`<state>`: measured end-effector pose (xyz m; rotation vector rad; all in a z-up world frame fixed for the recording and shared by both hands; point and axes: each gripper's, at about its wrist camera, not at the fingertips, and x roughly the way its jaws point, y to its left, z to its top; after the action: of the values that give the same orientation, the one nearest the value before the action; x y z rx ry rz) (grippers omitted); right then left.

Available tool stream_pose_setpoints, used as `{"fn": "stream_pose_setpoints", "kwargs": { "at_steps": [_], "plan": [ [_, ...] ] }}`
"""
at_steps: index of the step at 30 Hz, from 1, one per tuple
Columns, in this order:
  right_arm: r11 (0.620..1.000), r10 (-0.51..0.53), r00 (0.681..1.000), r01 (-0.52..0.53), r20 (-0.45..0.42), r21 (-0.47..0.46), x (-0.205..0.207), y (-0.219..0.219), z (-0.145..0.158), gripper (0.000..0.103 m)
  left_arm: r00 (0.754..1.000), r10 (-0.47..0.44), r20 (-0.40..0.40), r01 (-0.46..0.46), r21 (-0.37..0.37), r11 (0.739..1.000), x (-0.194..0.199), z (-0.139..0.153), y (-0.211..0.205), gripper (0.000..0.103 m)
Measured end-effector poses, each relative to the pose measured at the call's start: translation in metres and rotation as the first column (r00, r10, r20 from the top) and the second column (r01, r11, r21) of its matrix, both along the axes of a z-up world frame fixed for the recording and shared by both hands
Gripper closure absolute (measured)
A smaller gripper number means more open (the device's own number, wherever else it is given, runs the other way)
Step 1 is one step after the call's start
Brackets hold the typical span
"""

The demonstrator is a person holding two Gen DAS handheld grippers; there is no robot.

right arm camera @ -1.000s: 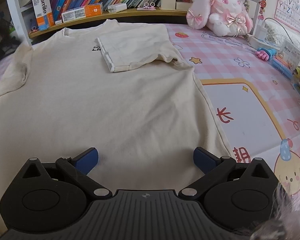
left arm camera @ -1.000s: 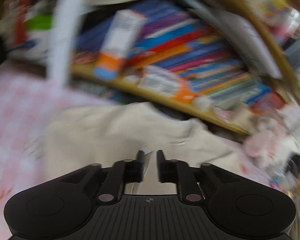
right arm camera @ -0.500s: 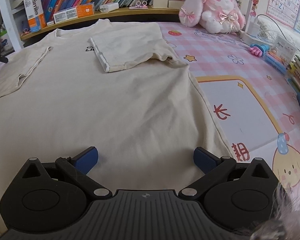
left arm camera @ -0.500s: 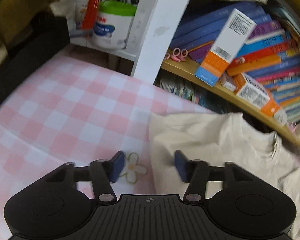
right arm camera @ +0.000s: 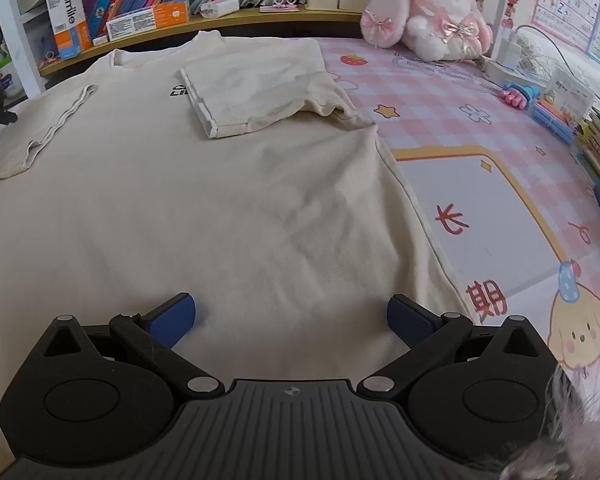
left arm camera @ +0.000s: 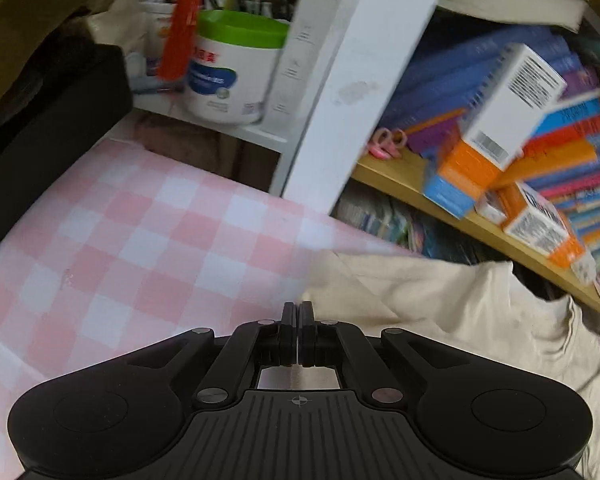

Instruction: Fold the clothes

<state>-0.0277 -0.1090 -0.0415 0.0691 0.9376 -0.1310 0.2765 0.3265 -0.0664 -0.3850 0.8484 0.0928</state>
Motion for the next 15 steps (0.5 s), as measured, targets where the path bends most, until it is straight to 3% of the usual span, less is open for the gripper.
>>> {"fn": "stream_pose_setpoints", "kwargs": {
  "at_steps": [4,7,9,10,11,15],
  "plan": [
    [1.0,0.02,1.0,-0.02,0.006,-0.004,0.007,0.002,-0.002,0.0,1.0,0.007,-0.009,-0.007,0.014,1.0,0.003,0.002,-0.001,0.103],
    [1.0,0.03,1.0,-0.03,0.008,-0.004,0.008,0.002,-0.002,0.0,0.999,0.008,-0.036,-0.005,0.076,0.997,0.002,0.005,-0.004,0.094],
    [0.999,0.041,0.999,-0.041,0.008,-0.003,0.009,0.001,-0.002,0.0,0.998,0.004,-0.066,0.005,0.139,0.99,-0.004,0.01,-0.006,0.077],
    [0.999,0.048,0.999,-0.048,0.008,-0.003,0.009,0.0,-0.002,0.0,0.997,0.0,-0.079,0.013,0.166,0.986,-0.01,0.013,-0.006,0.06],
    [0.999,0.054,0.998,-0.054,0.009,-0.002,0.009,0.0,-0.002,0.0,0.997,-0.005,-0.078,0.019,0.185,0.982,-0.019,0.016,-0.006,0.053],
    [0.996,0.085,0.996,-0.085,0.016,0.002,0.008,-0.003,-0.003,0.0,0.999,-0.025,-0.044,0.033,0.197,0.98,-0.07,0.027,-0.015,0.049]
  ]
}}
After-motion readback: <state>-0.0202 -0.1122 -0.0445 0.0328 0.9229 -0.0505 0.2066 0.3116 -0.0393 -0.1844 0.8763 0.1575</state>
